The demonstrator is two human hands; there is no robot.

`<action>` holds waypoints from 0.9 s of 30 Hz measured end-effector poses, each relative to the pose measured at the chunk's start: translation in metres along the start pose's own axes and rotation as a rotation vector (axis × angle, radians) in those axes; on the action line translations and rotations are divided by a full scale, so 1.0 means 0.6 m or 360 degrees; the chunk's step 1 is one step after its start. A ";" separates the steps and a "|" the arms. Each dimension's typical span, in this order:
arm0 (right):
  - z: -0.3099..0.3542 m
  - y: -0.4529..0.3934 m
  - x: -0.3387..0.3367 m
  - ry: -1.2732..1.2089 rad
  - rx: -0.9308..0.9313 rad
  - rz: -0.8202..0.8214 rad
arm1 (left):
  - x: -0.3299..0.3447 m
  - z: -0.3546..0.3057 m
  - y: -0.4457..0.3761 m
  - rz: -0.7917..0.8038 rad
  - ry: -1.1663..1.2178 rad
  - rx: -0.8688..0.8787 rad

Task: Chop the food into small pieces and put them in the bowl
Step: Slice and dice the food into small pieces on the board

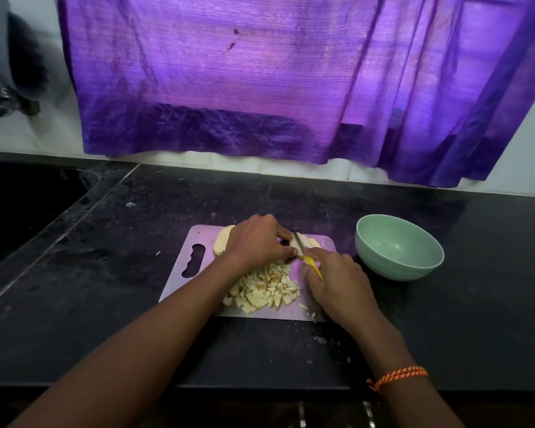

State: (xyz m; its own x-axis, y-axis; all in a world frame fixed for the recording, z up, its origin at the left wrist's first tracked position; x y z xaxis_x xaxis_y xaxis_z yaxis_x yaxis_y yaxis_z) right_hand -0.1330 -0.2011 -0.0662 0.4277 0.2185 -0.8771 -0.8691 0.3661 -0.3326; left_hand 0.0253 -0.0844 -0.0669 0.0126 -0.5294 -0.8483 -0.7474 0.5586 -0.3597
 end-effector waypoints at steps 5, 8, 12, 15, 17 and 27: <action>0.004 0.000 0.002 -0.0012 -0.0014 0.0000 | 0.003 -0.007 0.003 -0.0041 -0.0076 -0.0008; 0.004 0.005 0.004 0.0014 -0.0014 -0.0046 | 0.008 -0.014 0.004 -0.0090 -0.0150 -0.0009; 0.008 0.012 0.007 0.0072 -0.0051 -0.0082 | 0.016 -0.013 -0.001 -0.0067 -0.0235 -0.0087; 0.008 0.029 0.004 0.0128 -0.0076 -0.0098 | 0.018 -0.014 -0.004 -0.0032 -0.0256 -0.0102; 0.007 0.043 -0.002 0.0151 -0.0065 -0.0080 | 0.018 -0.012 -0.004 -0.0026 -0.0243 -0.0112; 0.000 0.082 -0.022 0.0193 -0.0022 -0.0043 | 0.013 -0.013 -0.001 -0.0048 -0.0202 -0.0067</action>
State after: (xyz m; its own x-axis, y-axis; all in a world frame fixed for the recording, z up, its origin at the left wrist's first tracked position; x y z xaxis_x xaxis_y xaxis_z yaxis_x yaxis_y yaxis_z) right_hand -0.1813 -0.1859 -0.0708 0.4187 0.0972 -0.9029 -0.8613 0.3576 -0.3609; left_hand 0.0206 -0.0940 -0.0699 0.1172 -0.4592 -0.8806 -0.7726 0.5150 -0.3713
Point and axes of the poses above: each hand's wrist, its own y-axis away from the middle knuckle, its own x-axis out of the palm, z = x × y, the point moved 2 cm from there along -y, towards the middle knuckle, and after that the axes turned 6 degrees about -z, right-handed, at the moved point
